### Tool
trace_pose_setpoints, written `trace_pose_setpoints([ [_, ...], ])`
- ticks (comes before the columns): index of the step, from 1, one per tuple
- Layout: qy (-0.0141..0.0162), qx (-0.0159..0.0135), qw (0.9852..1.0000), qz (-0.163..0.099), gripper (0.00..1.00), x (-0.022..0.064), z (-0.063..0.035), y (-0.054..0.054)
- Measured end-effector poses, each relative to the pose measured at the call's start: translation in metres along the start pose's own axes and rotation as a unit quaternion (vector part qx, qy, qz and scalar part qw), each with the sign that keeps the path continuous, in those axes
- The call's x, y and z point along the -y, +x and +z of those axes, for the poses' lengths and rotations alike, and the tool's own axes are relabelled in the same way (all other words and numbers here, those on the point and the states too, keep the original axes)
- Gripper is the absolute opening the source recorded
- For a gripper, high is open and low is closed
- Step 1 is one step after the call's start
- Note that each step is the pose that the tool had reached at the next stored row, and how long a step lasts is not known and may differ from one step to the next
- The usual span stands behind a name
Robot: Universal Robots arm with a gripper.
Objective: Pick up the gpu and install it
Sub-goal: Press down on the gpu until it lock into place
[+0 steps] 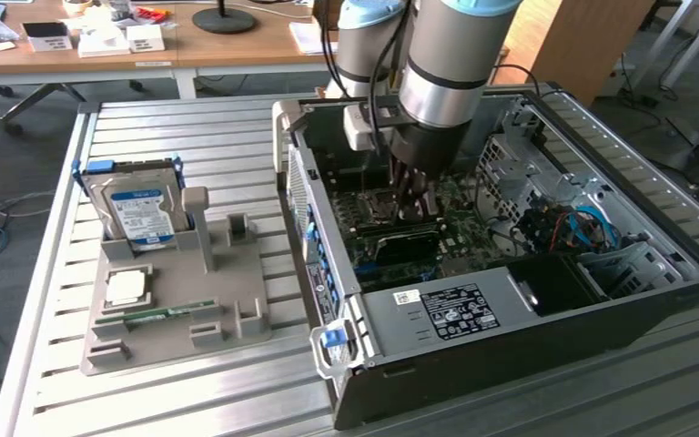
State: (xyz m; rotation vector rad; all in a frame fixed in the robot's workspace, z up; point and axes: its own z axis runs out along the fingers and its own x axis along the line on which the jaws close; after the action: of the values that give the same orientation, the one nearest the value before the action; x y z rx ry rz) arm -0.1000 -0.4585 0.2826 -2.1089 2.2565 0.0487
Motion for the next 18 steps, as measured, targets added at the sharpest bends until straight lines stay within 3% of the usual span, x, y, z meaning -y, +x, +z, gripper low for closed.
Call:
trace_pose_setpoints([
  [18,0.0000,0.0000,1.0000,0.000,0.11,0.0005,-0.0362,-0.002],
])
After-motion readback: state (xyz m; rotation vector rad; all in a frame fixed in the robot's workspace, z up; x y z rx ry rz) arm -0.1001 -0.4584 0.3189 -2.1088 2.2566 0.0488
